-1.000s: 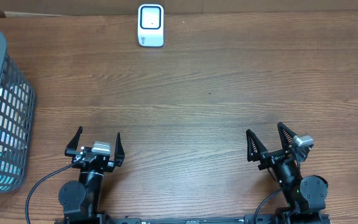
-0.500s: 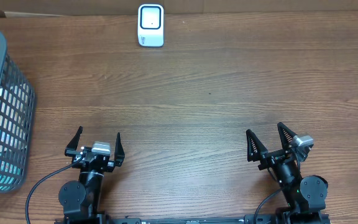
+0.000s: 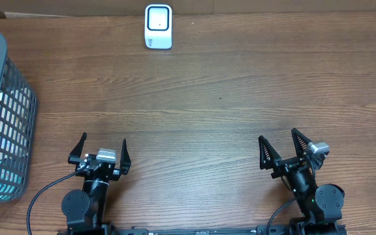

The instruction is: Scan the item barcode

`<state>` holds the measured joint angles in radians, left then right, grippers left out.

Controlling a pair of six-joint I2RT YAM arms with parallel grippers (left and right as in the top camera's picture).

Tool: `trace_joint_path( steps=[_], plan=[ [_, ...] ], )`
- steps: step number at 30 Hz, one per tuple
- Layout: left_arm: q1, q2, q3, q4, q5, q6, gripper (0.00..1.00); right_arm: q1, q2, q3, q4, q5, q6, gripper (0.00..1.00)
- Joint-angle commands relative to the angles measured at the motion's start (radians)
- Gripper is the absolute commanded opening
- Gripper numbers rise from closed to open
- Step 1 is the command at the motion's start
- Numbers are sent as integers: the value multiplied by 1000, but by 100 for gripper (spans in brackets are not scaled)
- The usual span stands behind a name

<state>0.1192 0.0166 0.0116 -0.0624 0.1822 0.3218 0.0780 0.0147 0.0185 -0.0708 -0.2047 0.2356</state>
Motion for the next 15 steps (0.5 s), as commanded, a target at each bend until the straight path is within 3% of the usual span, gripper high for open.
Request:
trace_joint_path(
  steps=[1, 15],
  plan=[
    [-2, -12, -7, 0, -10, 15, 100, -6, -11, -11, 7, 5, 0, 100],
    [-2, -12, -7, 14, 8, 0, 99, -6, -11, -11, 7, 5, 0, 100]
  ],
)
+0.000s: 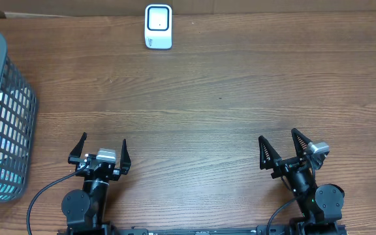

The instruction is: Scan the item barcode

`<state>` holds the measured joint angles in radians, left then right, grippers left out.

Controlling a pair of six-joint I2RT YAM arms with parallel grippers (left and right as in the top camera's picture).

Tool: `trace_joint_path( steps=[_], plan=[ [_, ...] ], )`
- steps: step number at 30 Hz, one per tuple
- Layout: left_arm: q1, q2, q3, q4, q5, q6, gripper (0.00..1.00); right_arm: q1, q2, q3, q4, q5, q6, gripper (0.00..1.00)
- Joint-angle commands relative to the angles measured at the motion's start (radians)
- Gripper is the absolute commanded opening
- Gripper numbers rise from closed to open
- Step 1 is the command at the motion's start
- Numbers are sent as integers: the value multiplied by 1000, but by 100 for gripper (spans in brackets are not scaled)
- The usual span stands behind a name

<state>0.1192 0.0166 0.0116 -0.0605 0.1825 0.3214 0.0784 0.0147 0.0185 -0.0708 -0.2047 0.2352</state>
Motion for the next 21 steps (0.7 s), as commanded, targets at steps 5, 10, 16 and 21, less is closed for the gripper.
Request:
trace_joint_path(
  steps=[5, 10, 16, 21],
  plan=[
    [-2, -12, -6, 24, 5, -139, 100, -7, -11, -11, 7, 5, 0, 100],
    [-2, -11, 36, 13, -11, -249, 100, -7, -11, -11, 7, 5, 0, 100],
    [-2, 37, 146, -64, -14, -278, 100, -7, -11, -11, 7, 5, 0, 100],
    [-2, 169, 279, -113, -12, -292, 100, -7, -11, -11, 7, 5, 0, 100]
  ],
)
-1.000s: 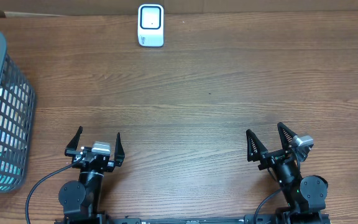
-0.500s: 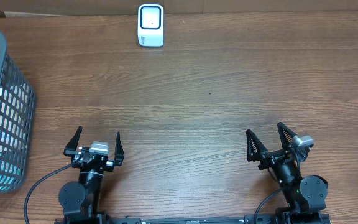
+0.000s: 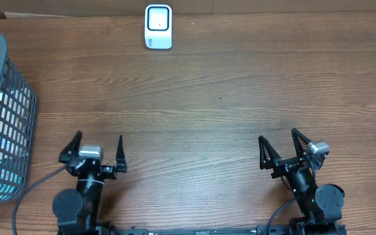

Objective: Scan the item barcode
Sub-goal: 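Raise the left gripper and move it over the grey basket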

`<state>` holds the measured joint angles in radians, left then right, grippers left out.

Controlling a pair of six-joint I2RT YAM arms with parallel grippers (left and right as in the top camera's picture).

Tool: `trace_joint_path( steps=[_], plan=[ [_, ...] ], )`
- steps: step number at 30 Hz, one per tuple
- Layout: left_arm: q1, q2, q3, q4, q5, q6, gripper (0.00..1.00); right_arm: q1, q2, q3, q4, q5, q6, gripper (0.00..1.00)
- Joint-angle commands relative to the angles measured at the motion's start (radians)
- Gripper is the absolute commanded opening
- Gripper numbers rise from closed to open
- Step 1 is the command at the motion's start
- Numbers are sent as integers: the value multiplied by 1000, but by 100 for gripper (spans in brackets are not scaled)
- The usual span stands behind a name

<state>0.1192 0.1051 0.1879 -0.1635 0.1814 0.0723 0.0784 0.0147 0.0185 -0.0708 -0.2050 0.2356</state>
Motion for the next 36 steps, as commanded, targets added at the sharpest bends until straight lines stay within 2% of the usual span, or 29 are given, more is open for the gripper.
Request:
trace_joint_path(
  steps=[1, 8, 18, 31, 36],
  plan=[
    [-2, 106, 129, -14, -11, -48, 100, -7, -11, -11, 7, 5, 0, 100],
    [-2, 365, 439, -158, -5, -42, 100, -7, -11, -11, 7, 5, 0, 100],
    [-2, 750, 975, -505, 56, -41, 100, -7, -11, -11, 7, 5, 0, 100],
    [-1, 1186, 1586, -962, 56, -16, 100, -7, -11, -11, 7, 5, 0, 100],
    [-2, 1299, 1714, -1045, 142, -17, 100, -7, -11, -11, 7, 5, 0, 100]
  ],
)
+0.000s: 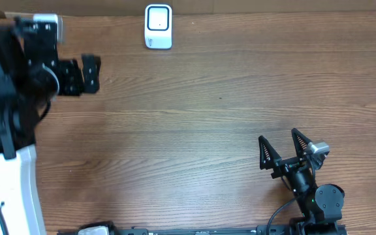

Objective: Scan the item barcode
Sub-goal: 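Raise the left gripper and move it over the grey basket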

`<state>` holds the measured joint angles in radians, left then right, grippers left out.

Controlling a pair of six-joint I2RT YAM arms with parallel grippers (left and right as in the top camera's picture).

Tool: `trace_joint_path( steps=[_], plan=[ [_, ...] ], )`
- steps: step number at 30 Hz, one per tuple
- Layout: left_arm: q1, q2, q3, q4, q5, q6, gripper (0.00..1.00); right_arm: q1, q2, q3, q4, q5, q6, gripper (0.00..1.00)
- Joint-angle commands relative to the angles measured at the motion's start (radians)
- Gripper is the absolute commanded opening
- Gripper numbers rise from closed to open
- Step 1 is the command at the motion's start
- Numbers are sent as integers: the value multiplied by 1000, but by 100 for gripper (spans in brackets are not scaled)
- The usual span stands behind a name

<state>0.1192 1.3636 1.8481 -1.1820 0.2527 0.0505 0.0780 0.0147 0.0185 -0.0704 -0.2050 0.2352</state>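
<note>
The white barcode scanner (158, 26) lies at the far edge of the table, left of centre. My left arm (41, 68) is raised high over the table's left side, close to the camera. Its wrist sits at the far left and its fingers are hidden behind the arm's own body. The grey basket and any item in it are covered by that arm. My right gripper (282, 145) rests open near the front right, with nothing between its fingers.
The wooden table (207, 98) runs across the whole view. The left arm's white link (15, 189) and black joints block the left strip of the table from sight.
My left arm has left its spot at the front left and now stands raised over the left side, hiding the basket. The right arm has not moved.
Both grippers rested open at the front of the table, with the grey basket visible at the left edge. The left gripper then shifted slightly left. Now the left arm is up over the basket area, while the right gripper stays where it was.
</note>
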Motion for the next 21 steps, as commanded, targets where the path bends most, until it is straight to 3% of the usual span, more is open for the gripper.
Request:
trace_joint_path(
  steps=[1, 7, 10, 13, 21],
  plan=[
    [-2, 52, 51, -37, 69, 6, 99, -6, -11, -11, 6, 5, 0, 100],
    [10, 106, 59, -53, 51, 12, 100, -6, -11, -11, 6, 5, 0, 100],
    [69, 106, 115, -18, 52, -87, 100, -6, -11, -11, 6, 5, 0, 100],
    [204, 106, 235, 8, 62, -174, 100, -6, -11, -11, 6, 5, 0, 100],
    [559, 114, 326, -22, 31, -215, 100, -6, -11, -11, 6, 5, 0, 100]
  ],
)
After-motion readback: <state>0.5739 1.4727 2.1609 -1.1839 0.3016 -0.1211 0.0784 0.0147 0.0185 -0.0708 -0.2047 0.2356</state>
